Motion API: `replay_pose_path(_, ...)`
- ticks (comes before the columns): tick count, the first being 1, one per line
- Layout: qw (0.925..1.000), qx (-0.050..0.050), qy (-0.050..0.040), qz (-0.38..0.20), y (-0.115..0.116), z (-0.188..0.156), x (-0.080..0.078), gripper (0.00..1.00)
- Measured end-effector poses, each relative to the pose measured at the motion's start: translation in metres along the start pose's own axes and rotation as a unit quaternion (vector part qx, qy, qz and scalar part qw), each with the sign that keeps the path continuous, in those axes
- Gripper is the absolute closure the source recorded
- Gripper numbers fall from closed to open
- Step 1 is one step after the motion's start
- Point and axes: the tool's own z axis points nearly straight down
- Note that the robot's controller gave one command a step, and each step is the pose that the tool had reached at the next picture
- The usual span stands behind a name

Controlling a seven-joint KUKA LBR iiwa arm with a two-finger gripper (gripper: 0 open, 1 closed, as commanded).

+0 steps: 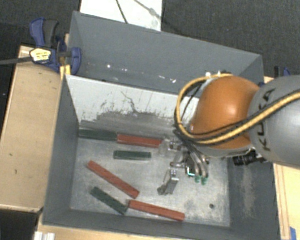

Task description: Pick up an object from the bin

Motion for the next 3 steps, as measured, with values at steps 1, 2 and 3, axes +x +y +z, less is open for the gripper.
replay_pose_path(1, 0.9998, -0.001, -0.0005, -0.019, 0.083, 0.088, 0.039, 0.00)
replay_pose_path(2, 0.9998, -0.002, -0.0053, 0.017, 0.142, 0.052, 0.045, 0.00)
replay_pose_path(3, 0.9915, 0.000, -0.0022, 0.130, 0.130, 0.054, 0.048, 0.00)
